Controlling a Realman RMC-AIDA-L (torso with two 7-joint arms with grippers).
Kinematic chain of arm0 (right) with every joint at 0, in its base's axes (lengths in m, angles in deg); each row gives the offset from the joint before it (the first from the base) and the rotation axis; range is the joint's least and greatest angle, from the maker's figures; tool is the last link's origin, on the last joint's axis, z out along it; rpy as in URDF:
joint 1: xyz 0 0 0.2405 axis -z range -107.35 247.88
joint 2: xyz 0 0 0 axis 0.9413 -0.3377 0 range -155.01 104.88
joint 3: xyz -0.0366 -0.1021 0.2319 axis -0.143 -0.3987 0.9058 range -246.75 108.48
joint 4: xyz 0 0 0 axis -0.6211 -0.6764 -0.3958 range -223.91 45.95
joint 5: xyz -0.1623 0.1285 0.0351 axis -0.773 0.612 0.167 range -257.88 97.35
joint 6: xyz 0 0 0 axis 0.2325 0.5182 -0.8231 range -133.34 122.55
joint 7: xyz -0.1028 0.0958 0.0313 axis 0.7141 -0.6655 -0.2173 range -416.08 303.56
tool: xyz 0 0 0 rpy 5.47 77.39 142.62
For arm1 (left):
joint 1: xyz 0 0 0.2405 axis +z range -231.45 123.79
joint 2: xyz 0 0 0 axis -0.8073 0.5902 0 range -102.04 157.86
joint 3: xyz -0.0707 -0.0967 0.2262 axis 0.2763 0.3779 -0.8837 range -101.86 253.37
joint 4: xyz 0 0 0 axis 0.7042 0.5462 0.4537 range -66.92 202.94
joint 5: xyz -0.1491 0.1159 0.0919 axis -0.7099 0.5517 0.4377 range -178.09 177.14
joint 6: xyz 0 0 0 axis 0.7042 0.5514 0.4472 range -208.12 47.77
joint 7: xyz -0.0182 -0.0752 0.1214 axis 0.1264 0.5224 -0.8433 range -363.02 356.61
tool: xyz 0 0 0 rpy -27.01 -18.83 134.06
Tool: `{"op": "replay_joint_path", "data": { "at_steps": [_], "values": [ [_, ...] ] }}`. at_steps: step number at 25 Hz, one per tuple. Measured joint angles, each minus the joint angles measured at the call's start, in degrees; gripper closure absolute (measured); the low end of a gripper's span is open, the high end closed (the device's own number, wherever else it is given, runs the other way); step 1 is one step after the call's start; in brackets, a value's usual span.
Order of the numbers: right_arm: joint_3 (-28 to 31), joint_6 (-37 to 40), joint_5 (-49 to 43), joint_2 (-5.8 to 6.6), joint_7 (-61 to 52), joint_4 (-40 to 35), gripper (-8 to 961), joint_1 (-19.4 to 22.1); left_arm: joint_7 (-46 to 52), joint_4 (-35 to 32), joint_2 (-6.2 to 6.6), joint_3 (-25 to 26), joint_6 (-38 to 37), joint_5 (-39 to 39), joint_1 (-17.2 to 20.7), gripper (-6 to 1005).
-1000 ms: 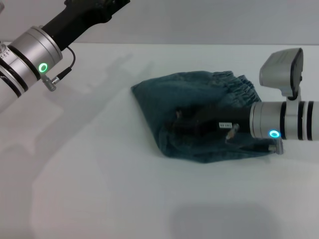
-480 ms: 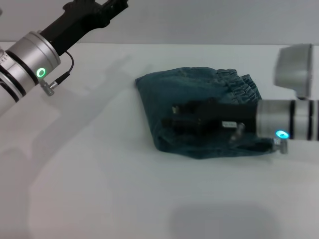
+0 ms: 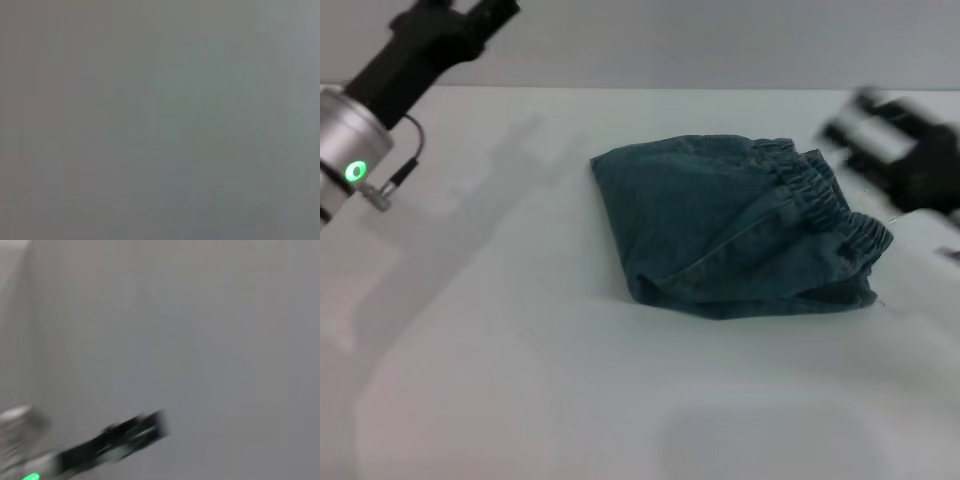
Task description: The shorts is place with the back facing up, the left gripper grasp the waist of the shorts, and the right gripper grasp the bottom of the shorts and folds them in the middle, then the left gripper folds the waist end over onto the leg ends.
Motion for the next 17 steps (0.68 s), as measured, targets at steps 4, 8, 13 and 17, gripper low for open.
{"op": "replay_joint_path", "data": {
  "at_steps": [4, 8, 13, 17],
  "values": [
    [1.57, -0.15, 17.91, 0.04, 9.88, 5.51, 362, 4.23, -9.75, 7.92, -0.17, 0.08, -10.39, -12.02, 0.87, 185],
    [8.06, 0.18, 31.14, -0.04, 17.62, 10.57, 361, 7.17, -17.66, 15.02, -0.38, 0.08, -19.28, -21.49, 1.5, 185],
    [16.11, 0.29, 41.75, -0.02, 26.15, 14.52, 361, 9.0, -26.33, 19.15, -0.39, 0.11, -24.95, -29.88, 4.02, 185],
    [21.21, 0.34, 44.08, 0.0, 33.89, 16.2, 361, 9.38, -28.67, 19.37, -0.38, 0.23, -25.37, -32.79, 5.83, 185]
  ]
}}
